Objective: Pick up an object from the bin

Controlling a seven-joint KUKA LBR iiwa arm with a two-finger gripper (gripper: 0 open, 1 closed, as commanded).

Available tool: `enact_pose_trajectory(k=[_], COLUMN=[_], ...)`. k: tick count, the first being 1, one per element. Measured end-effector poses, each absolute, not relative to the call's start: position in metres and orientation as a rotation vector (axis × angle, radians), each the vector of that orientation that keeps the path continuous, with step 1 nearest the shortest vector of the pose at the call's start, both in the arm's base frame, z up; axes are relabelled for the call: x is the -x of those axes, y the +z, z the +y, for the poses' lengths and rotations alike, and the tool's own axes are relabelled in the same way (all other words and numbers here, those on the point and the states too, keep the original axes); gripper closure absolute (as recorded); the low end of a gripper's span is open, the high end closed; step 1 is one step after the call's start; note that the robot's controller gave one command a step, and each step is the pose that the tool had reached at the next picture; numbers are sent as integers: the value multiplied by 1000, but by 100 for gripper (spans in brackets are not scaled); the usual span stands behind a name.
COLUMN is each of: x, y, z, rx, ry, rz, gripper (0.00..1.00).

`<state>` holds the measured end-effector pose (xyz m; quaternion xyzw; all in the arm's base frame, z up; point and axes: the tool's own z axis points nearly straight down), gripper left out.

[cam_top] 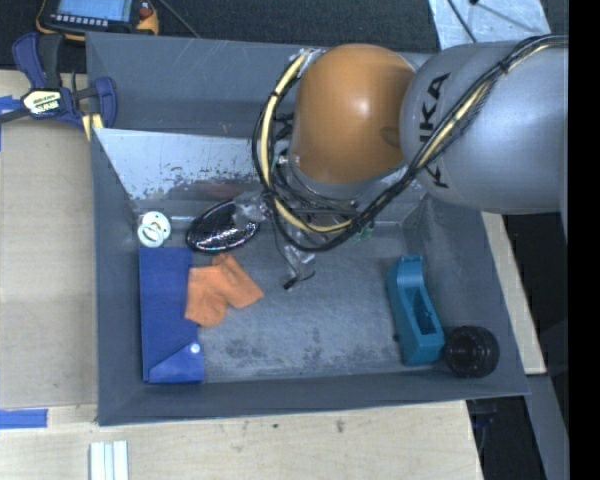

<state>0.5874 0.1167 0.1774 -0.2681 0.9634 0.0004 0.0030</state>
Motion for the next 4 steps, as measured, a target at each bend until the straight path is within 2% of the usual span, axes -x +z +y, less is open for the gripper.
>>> enact_pose_trajectory(k=[1, 2, 3, 4], x=[-585, -581, -567, -583], y=[164, 159, 137, 94], z=[166, 195, 201, 198], rx=[915, 1141, 1335, 1818], ry=[-1, 4, 0, 2], rz=[2997, 2920, 2839, 2556], gripper=[0, 0, 0, 100])
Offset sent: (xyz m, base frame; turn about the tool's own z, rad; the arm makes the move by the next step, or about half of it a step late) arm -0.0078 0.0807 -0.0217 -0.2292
